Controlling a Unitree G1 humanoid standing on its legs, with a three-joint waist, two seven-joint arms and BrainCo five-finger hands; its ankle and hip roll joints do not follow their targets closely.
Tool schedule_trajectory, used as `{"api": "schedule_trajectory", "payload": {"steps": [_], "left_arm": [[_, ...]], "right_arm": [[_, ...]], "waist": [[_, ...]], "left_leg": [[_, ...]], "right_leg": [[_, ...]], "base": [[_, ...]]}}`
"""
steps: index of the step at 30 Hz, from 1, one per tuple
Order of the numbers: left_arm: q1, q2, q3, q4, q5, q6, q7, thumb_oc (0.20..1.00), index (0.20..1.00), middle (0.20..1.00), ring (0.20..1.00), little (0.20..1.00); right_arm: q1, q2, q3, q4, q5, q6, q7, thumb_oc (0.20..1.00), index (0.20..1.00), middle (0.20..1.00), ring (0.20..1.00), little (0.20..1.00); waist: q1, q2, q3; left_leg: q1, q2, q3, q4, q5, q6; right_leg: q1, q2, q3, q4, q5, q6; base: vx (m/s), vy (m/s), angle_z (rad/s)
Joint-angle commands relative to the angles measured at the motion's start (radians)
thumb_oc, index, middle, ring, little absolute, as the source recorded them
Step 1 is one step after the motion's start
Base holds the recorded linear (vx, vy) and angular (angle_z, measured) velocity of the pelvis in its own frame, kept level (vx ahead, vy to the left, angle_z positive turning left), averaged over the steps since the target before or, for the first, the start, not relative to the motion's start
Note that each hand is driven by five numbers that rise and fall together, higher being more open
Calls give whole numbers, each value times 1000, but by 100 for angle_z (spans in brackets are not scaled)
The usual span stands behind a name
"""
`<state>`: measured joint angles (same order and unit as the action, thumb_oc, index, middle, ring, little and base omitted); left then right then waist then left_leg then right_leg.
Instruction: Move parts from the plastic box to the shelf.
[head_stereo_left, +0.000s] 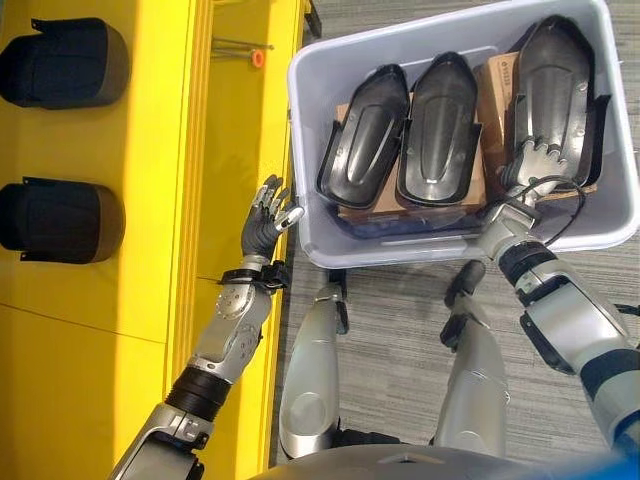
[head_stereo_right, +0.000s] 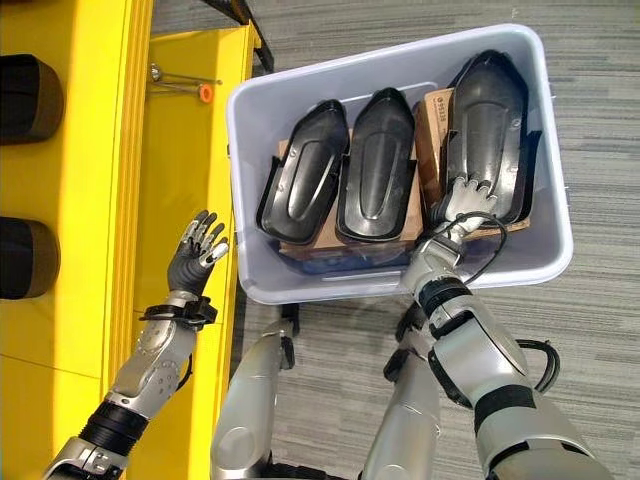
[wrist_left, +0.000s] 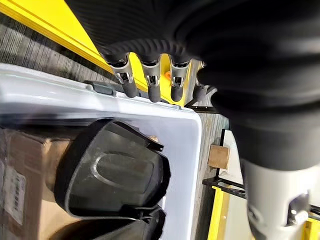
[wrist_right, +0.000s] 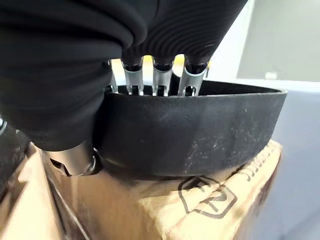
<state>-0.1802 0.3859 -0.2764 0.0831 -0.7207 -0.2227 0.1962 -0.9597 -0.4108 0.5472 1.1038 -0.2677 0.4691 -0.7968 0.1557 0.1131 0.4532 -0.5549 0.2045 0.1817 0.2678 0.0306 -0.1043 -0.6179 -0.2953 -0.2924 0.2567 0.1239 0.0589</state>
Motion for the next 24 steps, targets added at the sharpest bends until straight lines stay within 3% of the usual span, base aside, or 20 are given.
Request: {"api": "schedule_trajectory", "payload": {"steps": [1, 5, 9, 15, 20, 24], "left_arm": [[-21, 19, 8, -54, 3, -63, -7, 1000, 1000, 1000, 1000, 1000], [-6, 19, 27, -69, 6, -64, 10, 1000, 1000, 1000, 1000, 1000], [32, 26, 67, -114, 17, -45, 30, 1000, 1000, 1000, 1000, 1000], [112, 16, 141, -174, 30, -19, 44, 1000, 1000, 1000, 1000, 1000], [140, 5, 155, -184, 26, -22, 39, 1000, 1000, 1000, 1000, 1000], [184, -9, 170, -201, 37, 1, 37, 1000, 1000, 1000, 1000, 1000]], "right_arm": [[117, 2, -69, 47, 188, -251, 61, 200, 200, 200, 200, 200], [155, 6, -88, -59, 212, -391, 6, 200, 200, 200, 200, 200], [254, -9, -147, -291, 208, -474, 5, 200, 200, 200, 200, 200], [439, 16, -259, -709, 155, -528, 86, 200, 200, 200, 200, 200], [471, 29, -282, -811, 152, -546, 125, 200, 200, 200, 200, 200], [522, 84, -330, -941, 452, -640, 270, 200, 200, 200, 200, 200]], "waist": [[6, 19, 67], [-13, -2, 67], [-45, -28, 67], [-96, -59, 67], [-108, -62, 67], [-115, -66, 17]], "left_leg": [[70, -13, 75, -73, 26, 11], [145, -14, 80, -99, 21, 10], [253, -12, 95, -139, 17, 10], [425, 1, 138, -194, 34, 11], [495, 5, 148, -223, 39, 6], [556, 7, 155, -243, 39, 3]], "right_leg": [[70, -7, -11, 48, -96, 90], [140, 2, 2, 11, -92, 97], [233, 6, 16, -30, -90, 107], [394, 12, 17, -84, -74, 102], [465, 15, 14, -114, -71, 101], [521, 14, 9, -126, -74, 96]], "base": [[-22, 8, -3], [2, 22, -6], [19, 29, -10], [51, 19, -17], [63, 20, -6], [138, 21, -3]]}}
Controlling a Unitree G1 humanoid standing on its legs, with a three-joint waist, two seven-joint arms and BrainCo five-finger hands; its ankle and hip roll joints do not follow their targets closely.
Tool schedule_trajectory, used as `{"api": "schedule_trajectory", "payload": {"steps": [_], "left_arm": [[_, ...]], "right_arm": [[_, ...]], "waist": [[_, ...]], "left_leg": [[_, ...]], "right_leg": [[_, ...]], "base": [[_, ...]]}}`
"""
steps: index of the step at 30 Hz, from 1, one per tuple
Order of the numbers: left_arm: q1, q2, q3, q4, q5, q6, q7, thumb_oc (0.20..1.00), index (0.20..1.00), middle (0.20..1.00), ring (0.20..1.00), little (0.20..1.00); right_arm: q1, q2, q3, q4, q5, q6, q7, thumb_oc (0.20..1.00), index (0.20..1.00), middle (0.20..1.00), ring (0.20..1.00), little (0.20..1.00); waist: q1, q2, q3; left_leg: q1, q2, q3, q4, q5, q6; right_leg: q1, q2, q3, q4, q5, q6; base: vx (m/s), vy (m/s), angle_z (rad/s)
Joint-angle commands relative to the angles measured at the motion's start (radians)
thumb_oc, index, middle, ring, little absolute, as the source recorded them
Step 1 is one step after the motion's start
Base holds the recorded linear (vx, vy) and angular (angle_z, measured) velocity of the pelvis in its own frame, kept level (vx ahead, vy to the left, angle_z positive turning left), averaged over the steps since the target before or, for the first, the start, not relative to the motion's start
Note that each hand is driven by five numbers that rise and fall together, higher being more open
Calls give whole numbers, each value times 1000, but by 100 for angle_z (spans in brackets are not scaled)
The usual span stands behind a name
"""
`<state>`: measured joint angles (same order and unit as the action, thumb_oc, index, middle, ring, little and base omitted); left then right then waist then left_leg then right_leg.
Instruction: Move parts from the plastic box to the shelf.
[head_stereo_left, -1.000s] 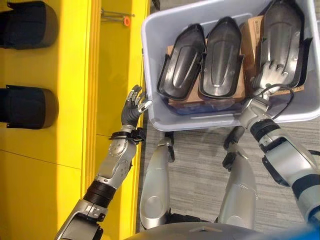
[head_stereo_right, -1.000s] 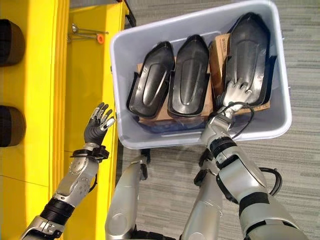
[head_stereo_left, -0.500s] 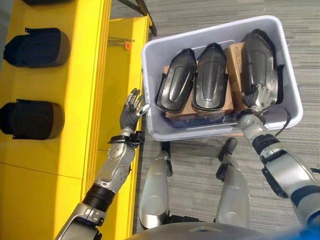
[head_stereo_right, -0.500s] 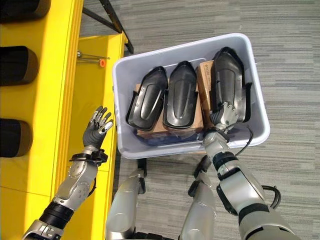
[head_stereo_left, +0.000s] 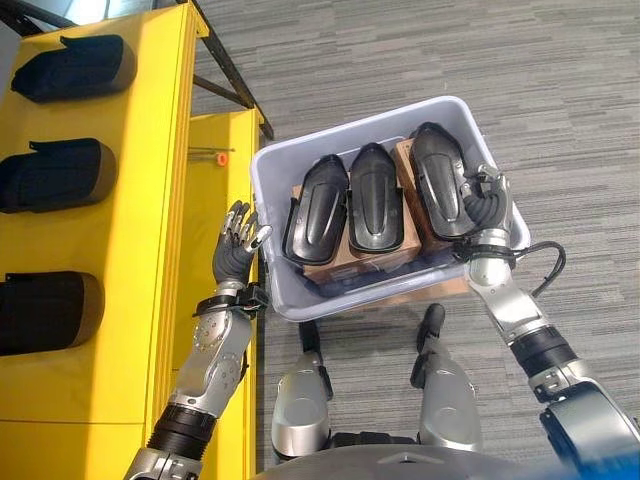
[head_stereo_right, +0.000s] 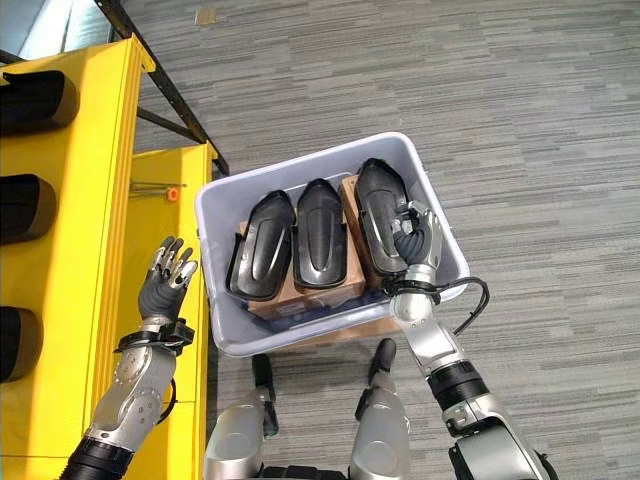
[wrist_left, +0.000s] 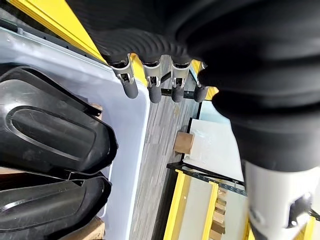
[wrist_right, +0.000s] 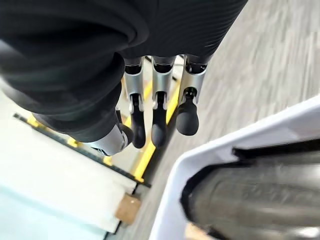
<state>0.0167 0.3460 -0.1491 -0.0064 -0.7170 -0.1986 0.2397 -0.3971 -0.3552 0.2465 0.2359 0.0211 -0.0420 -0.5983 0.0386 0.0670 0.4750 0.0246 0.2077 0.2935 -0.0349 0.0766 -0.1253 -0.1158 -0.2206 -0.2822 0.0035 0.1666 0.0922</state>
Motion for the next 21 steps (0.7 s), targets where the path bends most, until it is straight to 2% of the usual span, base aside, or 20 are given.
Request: {"api": "schedule_trajectory", "payload": {"steps": [1, 4, 5, 11, 12, 13, 14, 21], "left_arm": [[-4, 31, 45, -115, 33, -19, -7, 1000, 1000, 1000, 1000, 1000], [9, 29, 49, -119, 34, -8, -6, 1000, 1000, 1000, 1000, 1000], [13, 25, 48, -119, 35, -1, -7, 1000, 1000, 1000, 1000, 1000], [36, 19, 35, -123, 39, 12, -14, 1000, 1000, 1000, 1000, 1000], [40, 17, 32, -120, 38, 8, -17, 1000, 1000, 1000, 1000, 1000], [43, 17, 31, -116, 38, 3, -22, 1000, 1000, 1000, 1000, 1000], [45, 17, 31, -112, 35, -1, -28, 1000, 1000, 1000, 1000, 1000], [67, 12, 21, -73, 27, -46, -61, 1000, 1000, 1000, 1000, 1000]], "right_arm": [[-28, 40, -40, -93, 182, -130, 80, 200, 200, 200, 200, 200], [-15, 49, -55, -117, 132, -110, 77, 200, 200, 200, 200, 200], [-19, 54, -55, -120, 116, -78, 72, 200, 200, 200, 200, 200], [-39, 55, -38, -113, 5, -13, 51, 213, 213, 213, 213, 213], [-40, 55, -35, -112, 7, -4, 45, 454, 454, 454, 454, 454], [-42, 53, -35, -112, 0, 5, 39, 570, 570, 570, 570, 570], [-44, 50, -36, -112, -14, 10, 36, 1000, 1000, 1000, 1000, 1000], [-24, 39, -48, -100, 8, 69, 0, 1000, 1000, 1000, 1000, 1000]], "waist": [[2, -21, -15], [0, -23, -37], [1, -22, -45], [12, -19, -76], [13, -19, -77], [13, -19, -77], [14, -18, -77], [11, -19, -71]], "left_leg": [[-16, 4, 43, 60, -9, 24], [-3, 4, 42, 62, -15, 26], [4, 4, 41, 62, -17, 27], [22, 3, 38, 55, -20, 28], [24, 3, 38, 54, -20, 27], [25, 3, 38, 53, -20, 27], [25, 3, 38, 52, -20, 27], [23, 8, 40, 56, -24, 26]], "right_leg": [[26, -60, -2, 129, -119, 62], [39, -60, -3, 131, -124, 60], [46, -59, -3, 130, -125, 59], [65, -59, -6, 121, -121, 56], [66, -59, -6, 120, -121, 56], [67, -59, -6, 119, -120, 56], [67, -59, -5, 119, -120, 57], [58, -64, -1, 125, -120, 59]], "base": [[107, 6, -1], [91, 3, 5], [84, 16, 7], [82, 19, 0], [39, 7, 1], [0, 0, 0], [0, 0, 0], [35, 8, -2]]}}
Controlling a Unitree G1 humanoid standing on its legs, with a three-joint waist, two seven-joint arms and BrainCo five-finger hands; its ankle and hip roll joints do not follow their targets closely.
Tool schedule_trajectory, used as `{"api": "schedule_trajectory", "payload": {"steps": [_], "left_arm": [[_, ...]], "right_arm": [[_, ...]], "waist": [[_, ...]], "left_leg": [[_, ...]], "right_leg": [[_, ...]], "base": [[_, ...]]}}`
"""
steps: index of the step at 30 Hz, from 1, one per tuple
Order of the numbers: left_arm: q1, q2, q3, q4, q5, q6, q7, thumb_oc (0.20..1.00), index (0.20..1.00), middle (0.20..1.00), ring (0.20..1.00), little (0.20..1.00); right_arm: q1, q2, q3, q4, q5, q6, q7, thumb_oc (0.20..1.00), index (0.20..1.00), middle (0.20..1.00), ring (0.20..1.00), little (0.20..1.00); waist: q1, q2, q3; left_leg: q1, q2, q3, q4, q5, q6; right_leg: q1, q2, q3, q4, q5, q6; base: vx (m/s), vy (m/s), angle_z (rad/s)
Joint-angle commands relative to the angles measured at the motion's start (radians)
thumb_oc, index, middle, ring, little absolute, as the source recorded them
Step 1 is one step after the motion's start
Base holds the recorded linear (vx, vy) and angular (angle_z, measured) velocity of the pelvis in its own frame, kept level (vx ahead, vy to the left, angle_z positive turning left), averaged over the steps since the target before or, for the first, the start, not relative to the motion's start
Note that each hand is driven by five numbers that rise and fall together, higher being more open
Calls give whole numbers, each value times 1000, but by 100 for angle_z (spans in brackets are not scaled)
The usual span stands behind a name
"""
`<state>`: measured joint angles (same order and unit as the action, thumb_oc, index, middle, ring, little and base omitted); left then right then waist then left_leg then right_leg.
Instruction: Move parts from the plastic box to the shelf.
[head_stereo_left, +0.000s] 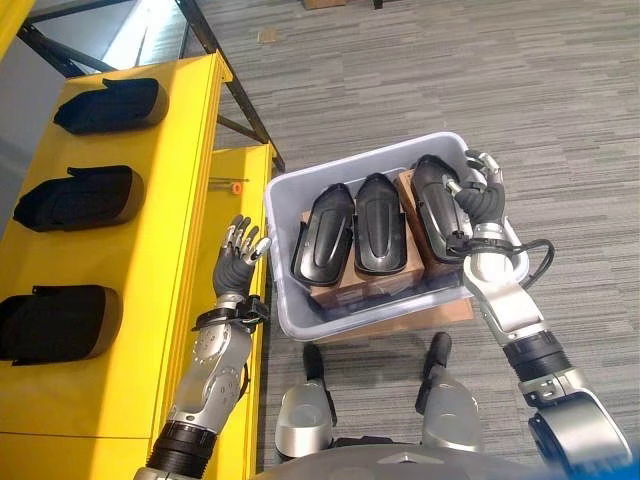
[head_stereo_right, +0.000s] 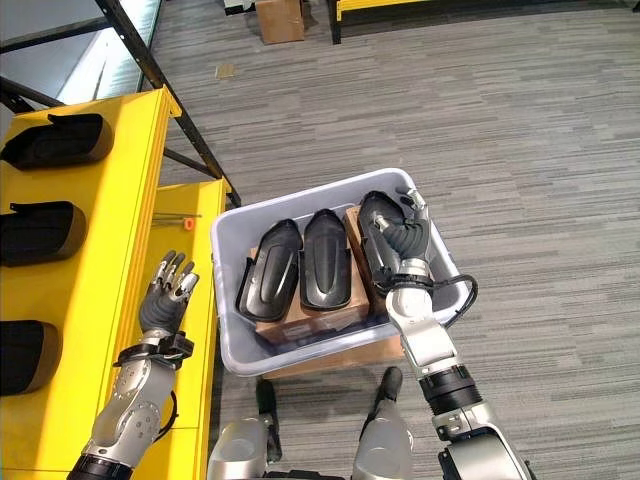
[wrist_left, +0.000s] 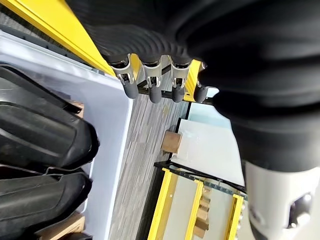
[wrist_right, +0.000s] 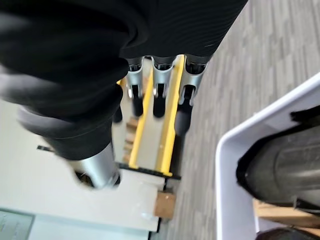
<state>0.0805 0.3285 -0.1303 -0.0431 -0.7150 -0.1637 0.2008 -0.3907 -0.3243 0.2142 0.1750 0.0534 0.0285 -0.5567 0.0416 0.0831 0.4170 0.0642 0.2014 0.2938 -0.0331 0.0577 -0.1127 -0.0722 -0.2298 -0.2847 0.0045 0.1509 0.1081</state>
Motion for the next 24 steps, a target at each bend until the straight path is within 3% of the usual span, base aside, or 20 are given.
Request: {"api": "schedule_trajectory", "payload": {"steps": [1, 10, 17, 24], "left_arm": [[5, 32, 1, -39, 24, -87, -27, 1000, 1000, 1000, 1000, 1000], [-22, 45, -3, -63, 3, -78, -14, 1000, 1000, 1000, 1000, 1000], [-95, 70, -21, -88, 16, -14, 49, 1000, 1000, 1000, 1000, 1000], [-97, 69, -13, -84, -33, 23, 38, 1000, 1000, 1000, 1000, 1000]], "right_arm": [[-21, 1, -29, -35, -17, 20, -76, 1000, 1000, 1000, 1000, 1000], [-30, -43, -120, -19, -25, 92, -114, 1000, 1000, 1000, 1000, 1000], [-135, -78, -138, 61, -99, 165, -115, 1000, 1000, 1000, 1000, 1000], [-168, -108, -122, 135, -62, 174, -137, 1000, 1000, 1000, 1000, 1000]], "waist": [[6, -36, -4], [-11, -24, 63], [1, -10, 103], [10, 35, 103]], "left_leg": [[-24, 16, 39, 60, -8, 14], [-79, 23, 39, 83, -10, 13], [-183, 16, 17, 132, -12, 14], [-335, 13, 24, 124, 21, 7]], "right_leg": [[4, -57, 4, 129, -103, 46], [-63, -63, 20, 162, -105, 49], [-165, -72, 26, 218, -114, 52], [-351, -87, 36, 301, -135, 51]], "base": [[0, 0, 0], [-31, -1, -3], [-53, -32, 1], [-62, -3, 2]]}}
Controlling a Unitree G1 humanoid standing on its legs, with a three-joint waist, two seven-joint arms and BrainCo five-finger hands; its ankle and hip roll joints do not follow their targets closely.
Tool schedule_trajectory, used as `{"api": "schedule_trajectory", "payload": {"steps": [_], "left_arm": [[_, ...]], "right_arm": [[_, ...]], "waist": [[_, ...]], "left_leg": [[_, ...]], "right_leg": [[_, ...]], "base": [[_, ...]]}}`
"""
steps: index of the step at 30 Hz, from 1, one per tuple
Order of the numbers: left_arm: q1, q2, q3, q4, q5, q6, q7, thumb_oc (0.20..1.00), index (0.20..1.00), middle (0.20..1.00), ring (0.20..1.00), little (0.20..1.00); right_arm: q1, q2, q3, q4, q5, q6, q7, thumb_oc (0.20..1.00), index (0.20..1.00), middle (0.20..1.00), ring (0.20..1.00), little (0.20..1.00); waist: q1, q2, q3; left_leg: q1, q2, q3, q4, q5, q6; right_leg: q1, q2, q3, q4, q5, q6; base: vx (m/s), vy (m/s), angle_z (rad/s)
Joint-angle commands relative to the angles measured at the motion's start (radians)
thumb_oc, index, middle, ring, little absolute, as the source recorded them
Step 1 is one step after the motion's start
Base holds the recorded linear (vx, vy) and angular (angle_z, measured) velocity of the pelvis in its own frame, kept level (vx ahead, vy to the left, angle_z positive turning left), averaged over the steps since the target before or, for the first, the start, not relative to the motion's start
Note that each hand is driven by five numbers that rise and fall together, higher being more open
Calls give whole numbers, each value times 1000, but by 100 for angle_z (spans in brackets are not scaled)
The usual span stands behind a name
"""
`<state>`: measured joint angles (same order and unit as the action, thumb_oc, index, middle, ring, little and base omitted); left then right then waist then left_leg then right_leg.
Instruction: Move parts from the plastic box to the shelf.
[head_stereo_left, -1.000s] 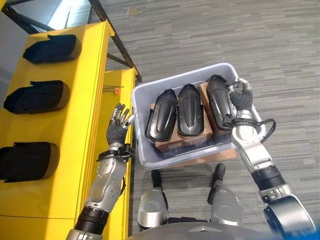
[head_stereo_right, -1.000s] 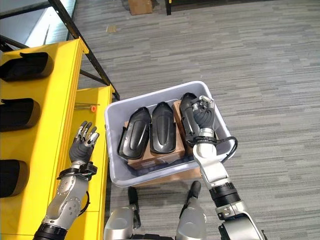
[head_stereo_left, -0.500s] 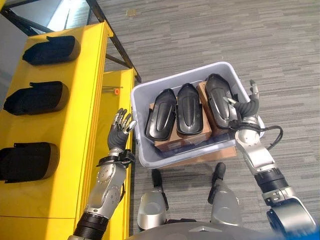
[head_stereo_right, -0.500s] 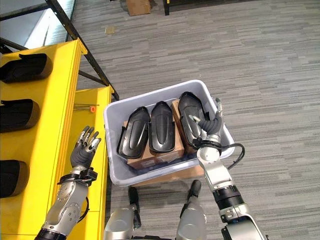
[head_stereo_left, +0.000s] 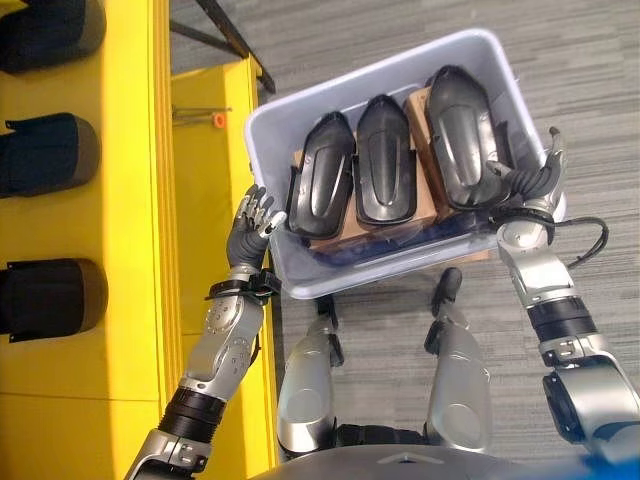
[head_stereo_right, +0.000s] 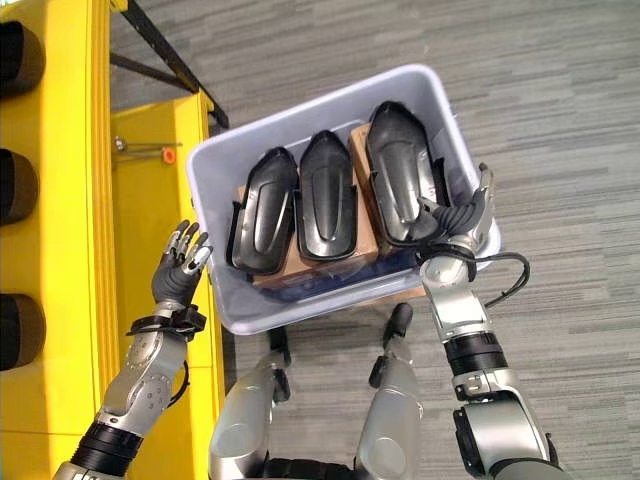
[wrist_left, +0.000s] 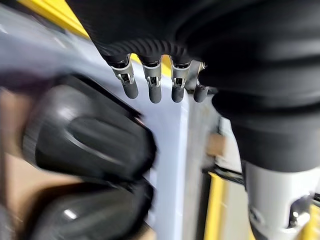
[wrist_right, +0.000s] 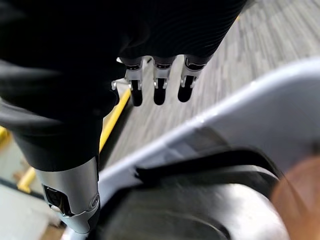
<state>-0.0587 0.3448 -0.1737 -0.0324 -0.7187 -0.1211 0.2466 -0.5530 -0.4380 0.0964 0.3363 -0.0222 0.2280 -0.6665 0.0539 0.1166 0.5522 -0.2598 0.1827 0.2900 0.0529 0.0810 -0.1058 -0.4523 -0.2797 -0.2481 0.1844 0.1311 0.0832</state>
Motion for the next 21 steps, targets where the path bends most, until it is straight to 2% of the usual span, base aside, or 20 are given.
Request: {"api": "schedule_trajectory", "payload": {"steps": [1, 5, 6, 7, 9, 10, 21], "left_arm": [[41, 49, 34, -90, -30, -20, -16, 1000, 1000, 1000, 1000, 1000], [26, 51, 39, -88, -22, -10, -32, 1000, 1000, 1000, 1000, 1000], [29, 50, 34, -80, -23, -6, -43, 1000, 1000, 1000, 1000, 1000], [24, 49, 34, -76, -33, -2, -52, 1000, 1000, 1000, 1000, 1000], [15, 53, 33, -74, -51, -2, -58, 1000, 1000, 1000, 1000, 1000], [-4, 53, 19, -70, -41, 5, -66, 1000, 1000, 1000, 1000, 1000], [-46, 54, -24, -36, -8, 5, -54, 1000, 1000, 1000, 1000, 1000]], "right_arm": [[-9, 4, -6, -14, 26, -25, -18, 1000, 1000, 1000, 1000, 1000], [-26, -3, 6, 31, -4, -31, -26, 1000, 1000, 1000, 1000, 1000], [-30, -9, 10, 53, 14, -30, -43, 1000, 1000, 1000, 1000, 1000], [-42, -16, 12, 66, 24, -31, -49, 1000, 1000, 1000, 1000, 1000], [-63, -25, 17, 81, 11, -23, -45, 1000, 1000, 1000, 1000, 1000], [-95, -33, 33, 119, -10, 8, -63, 1000, 1000, 1000, 1000, 1000], [-179, -101, 43, 298, 4, 51, -119, 1000, 1000, 1000, 1000, 1000]], "waist": [[-1, 7, -32], [4, 22, -32], [5, 27, -32], [6, 28, -32], [7, 28, -32], [9, 28, -32], [6, 32, -32]], "left_leg": [[-22, 32, 30, 37, 1, 0], [-67, 35, 39, 37, 11, -2], [-58, 29, 31, 41, -7, -12], [-65, 28, 33, 43, -7, -12], [-78, 30, 35, 41, -4, -13], [-102, 32, 39, 54, -6, -14], [-153, 36, 47, 72, -7, -20]], "right_leg": [[15, -39, 0, 126, -116, 76], [-38, -43, 1, 147, -119, 73], [-30, -48, 7, 160, -143, 83], [-39, -47, 7, 164, -144, 82], [-54, -44, 5, 169, -145, 80], [-76, -39, 5, 179, -148, 76], [-129, -22, 10, 191, -151, 65]], "base": [[-48, -38, 1], [-17, -46, 1], [32, -31, 0], [18, -63, -1], [-27, -78, 0], [-10, -82, 0], [-8, -46, -1]]}}
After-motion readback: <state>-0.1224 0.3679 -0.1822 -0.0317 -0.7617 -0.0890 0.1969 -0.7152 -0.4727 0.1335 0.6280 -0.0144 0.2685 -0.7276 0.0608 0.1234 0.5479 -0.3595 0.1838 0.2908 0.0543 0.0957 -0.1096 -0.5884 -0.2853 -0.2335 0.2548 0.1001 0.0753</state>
